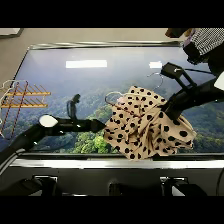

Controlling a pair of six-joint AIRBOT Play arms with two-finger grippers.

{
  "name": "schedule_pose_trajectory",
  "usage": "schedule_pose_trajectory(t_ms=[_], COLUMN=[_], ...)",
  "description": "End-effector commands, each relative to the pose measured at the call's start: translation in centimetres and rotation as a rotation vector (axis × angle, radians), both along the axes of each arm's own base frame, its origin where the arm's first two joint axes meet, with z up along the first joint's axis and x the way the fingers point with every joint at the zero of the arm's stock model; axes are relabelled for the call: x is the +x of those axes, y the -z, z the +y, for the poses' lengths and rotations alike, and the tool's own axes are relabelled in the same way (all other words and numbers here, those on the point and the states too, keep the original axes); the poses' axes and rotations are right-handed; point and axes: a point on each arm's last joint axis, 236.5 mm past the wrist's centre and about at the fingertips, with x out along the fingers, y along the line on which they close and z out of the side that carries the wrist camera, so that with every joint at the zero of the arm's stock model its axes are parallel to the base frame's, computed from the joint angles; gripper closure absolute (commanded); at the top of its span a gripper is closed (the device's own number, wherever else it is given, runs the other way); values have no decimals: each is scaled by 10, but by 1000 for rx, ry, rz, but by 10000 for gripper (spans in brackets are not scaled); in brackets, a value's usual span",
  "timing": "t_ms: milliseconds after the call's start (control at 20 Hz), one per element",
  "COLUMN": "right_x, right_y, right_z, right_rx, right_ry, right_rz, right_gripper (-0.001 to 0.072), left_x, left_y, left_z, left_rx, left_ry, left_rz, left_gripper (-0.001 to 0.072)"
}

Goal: Fold the clothes and pants, and hang the long-sleeved shirts on hangers.

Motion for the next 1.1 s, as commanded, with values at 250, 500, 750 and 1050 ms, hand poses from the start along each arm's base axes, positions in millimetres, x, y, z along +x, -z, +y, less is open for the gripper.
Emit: schedule_pose_trajectory(t_ms=[250, 500, 750, 1050], right_x=[0, -2, -2, -1], right_y=[-3, -6, -8, -8], right_z=[0, 0, -1, -1], right_rx=[8, 9, 10, 22], right_ry=[36, 36, 38, 79], right_rz=[0, -10, -14, -2], right_gripper=[687, 686, 686, 686], left_x=[-49, -46, -37, -39], left_y=[44, 55, 70, 79], left_z=[-78, -95, -114, -119], left_rx=[-21, -11, 3, -9], left_ry=[-66, -50, -42, -65], left_rz=[156, 171, 188, 239], left_gripper=[236, 236, 272, 348])
